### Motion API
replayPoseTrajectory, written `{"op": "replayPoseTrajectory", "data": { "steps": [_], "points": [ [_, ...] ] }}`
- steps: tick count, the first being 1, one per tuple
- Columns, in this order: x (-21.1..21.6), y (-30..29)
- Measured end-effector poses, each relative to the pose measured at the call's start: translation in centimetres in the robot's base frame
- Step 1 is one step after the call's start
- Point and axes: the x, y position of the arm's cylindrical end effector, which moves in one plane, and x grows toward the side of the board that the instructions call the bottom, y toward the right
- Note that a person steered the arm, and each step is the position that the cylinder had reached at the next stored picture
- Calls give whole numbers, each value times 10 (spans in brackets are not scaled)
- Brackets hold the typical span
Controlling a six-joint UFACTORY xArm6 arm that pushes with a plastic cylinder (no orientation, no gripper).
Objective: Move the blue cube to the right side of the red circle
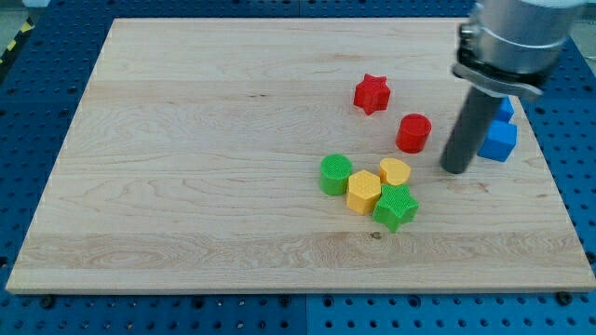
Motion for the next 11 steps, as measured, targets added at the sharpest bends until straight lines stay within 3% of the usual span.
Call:
{"op": "replayPoseTrajectory", "data": {
  "steps": [3,4,6,10,11],
  "points": [
    [11,105],
    [-7,120],
    [-27,108],
    [-39,10],
    [-14,12]
  ]
}}
